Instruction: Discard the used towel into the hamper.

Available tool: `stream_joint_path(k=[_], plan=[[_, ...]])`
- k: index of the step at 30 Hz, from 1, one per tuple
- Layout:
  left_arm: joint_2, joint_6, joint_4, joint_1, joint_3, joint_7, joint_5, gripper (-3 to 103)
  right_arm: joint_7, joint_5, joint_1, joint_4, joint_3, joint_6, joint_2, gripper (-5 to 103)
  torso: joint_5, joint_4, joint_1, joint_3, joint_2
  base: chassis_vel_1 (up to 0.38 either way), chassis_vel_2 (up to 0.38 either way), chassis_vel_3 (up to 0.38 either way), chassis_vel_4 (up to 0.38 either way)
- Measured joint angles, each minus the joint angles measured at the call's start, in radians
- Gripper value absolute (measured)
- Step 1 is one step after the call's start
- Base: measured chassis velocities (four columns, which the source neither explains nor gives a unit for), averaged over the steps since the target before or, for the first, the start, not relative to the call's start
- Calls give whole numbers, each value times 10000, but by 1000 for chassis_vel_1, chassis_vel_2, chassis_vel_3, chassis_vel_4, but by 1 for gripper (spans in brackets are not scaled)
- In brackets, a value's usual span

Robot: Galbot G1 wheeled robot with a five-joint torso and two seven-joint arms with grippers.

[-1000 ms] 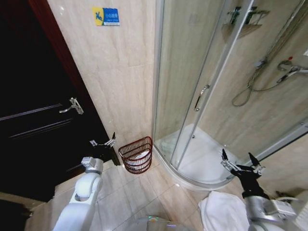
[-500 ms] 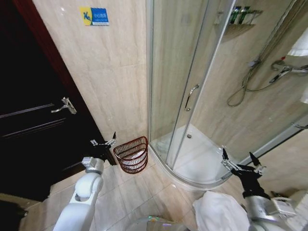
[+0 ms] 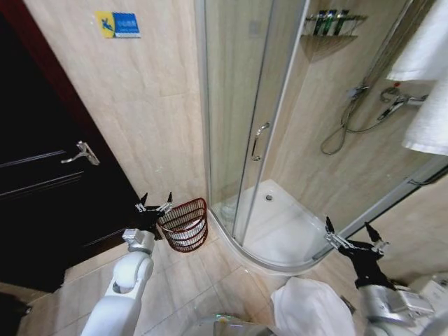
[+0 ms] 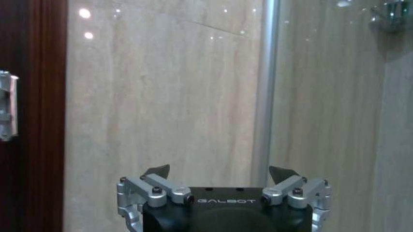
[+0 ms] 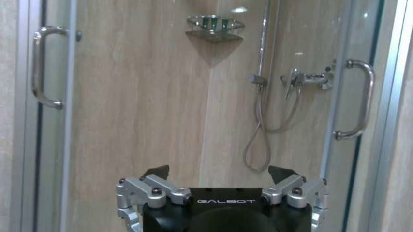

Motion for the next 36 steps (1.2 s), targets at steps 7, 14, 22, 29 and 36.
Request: stream_joint_path(k=[7,14,22,29,36], plan=[[-20,6,-16,-49,79,-12,33,100,7,4,56,-44,-13,-27,-21,100,2,1,-1,0,0,-97,-108,110,120],[-15,-4,-16,-53,89,-12,35,100,7,-2,87,-81,-33,-27,-12,100,0,0,0,0,0,-109,-115,111,100],[-22,-42,38,-121,160,10,37,100,7,-28,154,-107,-52,-38,-2,100,0,1,0,0,0,-118,-118,106,107],[-71,-46,50,-147,292,21,107,100,98,14,156,-123,-71,-45,10,100,0,0,0,0,0,-93,-91,101,90],[-131,-63,39,-158,387,13,215,100,243,135,143,-174,-68,238,11,100,0,1,0,0,0,-20,-32,24,29]])
